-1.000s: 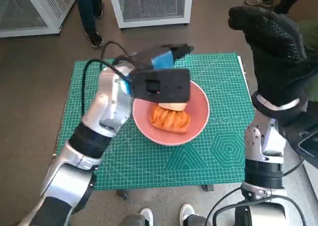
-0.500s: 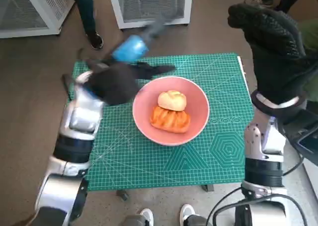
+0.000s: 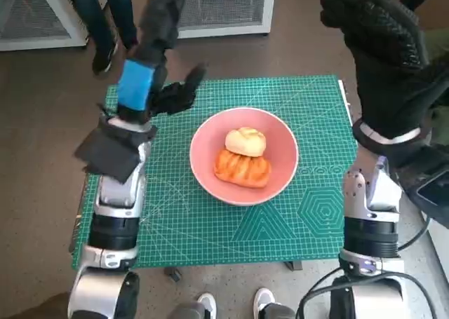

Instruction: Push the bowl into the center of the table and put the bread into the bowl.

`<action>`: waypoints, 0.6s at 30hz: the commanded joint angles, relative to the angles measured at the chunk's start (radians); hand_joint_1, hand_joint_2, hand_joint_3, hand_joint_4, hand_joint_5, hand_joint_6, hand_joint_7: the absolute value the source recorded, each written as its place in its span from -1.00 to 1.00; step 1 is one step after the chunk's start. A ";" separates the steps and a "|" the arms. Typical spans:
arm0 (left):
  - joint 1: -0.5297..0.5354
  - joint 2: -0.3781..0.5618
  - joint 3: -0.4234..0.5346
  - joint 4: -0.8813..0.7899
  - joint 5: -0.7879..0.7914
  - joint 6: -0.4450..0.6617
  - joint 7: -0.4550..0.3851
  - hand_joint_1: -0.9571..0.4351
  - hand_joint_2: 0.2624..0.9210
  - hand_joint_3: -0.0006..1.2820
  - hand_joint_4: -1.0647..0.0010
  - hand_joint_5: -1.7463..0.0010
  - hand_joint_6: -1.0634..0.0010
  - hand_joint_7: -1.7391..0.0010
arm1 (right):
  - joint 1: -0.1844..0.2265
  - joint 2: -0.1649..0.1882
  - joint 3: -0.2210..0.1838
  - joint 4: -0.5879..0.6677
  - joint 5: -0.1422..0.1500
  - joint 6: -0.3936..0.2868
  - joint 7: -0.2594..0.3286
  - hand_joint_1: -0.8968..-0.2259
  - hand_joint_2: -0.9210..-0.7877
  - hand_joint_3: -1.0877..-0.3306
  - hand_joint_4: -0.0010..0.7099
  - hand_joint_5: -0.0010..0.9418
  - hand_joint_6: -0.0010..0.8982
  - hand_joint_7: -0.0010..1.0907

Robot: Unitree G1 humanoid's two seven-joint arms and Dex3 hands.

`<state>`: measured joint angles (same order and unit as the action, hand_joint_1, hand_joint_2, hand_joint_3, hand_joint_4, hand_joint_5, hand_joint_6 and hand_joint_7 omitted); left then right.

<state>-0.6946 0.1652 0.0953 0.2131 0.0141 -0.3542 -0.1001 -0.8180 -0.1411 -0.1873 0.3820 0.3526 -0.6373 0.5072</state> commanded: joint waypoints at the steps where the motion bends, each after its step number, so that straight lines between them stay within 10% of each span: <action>1: 0.047 0.009 0.017 -0.070 -0.042 -0.025 -0.009 -0.67 1.00 -0.04 0.79 0.99 0.96 0.58 | -0.003 0.006 0.011 0.009 -0.031 0.008 -0.035 -0.27 -1.00 -0.03 -0.11 -0.99 -0.27 -0.60; 18: 0.127 0.035 0.049 -0.131 -0.067 -0.111 -0.022 -0.73 1.00 -0.04 0.76 0.98 0.95 0.58 | -0.024 0.001 0.038 0.027 -0.062 0.030 -0.083 -0.22 -1.00 -0.15 -0.11 -0.99 -0.28 -0.58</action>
<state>-0.5850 0.1876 0.1372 0.1063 -0.0412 -0.4432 -0.1125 -0.8418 -0.1406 -0.1541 0.3918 0.3038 -0.6182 0.4303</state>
